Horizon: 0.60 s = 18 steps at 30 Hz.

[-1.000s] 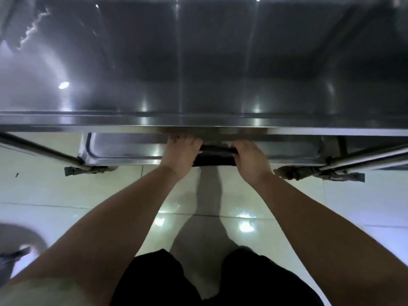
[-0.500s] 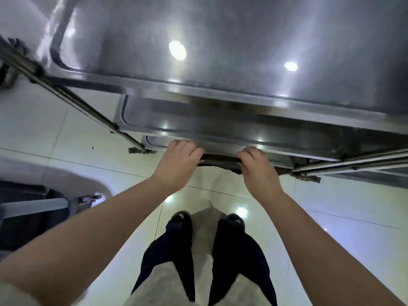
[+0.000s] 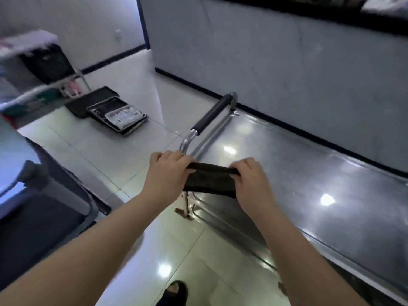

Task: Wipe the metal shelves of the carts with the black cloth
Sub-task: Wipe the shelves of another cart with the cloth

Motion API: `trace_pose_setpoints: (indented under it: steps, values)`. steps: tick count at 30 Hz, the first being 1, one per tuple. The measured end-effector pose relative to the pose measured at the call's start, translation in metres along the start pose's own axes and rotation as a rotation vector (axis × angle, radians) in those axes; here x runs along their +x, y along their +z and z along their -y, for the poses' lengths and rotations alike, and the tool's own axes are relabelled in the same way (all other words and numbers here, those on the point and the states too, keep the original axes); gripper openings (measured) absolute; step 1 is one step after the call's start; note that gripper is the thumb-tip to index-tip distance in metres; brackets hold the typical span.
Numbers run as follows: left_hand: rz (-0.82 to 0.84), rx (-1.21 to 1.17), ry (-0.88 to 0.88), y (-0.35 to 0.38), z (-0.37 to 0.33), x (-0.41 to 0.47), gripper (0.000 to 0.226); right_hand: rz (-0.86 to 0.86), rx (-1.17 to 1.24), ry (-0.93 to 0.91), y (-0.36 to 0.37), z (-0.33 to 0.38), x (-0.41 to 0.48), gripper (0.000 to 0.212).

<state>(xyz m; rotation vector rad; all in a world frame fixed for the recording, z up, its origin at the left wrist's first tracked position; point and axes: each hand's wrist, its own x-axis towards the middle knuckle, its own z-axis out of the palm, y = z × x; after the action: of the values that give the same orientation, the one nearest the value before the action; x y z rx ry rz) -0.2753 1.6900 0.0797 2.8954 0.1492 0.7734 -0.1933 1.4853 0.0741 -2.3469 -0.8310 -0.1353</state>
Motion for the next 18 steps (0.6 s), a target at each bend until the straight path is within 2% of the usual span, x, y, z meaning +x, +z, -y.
trace_pose_setpoints:
  steps: [3,9,12,18]
  values:
    - [-0.048,0.026,-0.052,-0.022,0.039,0.015,0.027,0.029,-0.020,-0.039,0.006,0.037,0.043,0.015]
    - [-0.146,0.128,0.014,-0.039,0.129,0.060,0.008,-0.066,-0.128,-0.125,0.041,0.092,0.120,0.013]
    - [-0.157,0.158,0.084,-0.040,0.169,0.095,0.015,-0.106,-0.187,-0.121,0.050,0.117,0.161,0.013]
    - [-0.209,0.137,0.151,-0.020,0.215,0.181,0.008,-0.200,-0.298,-0.077,0.053,0.127,0.241,0.013]
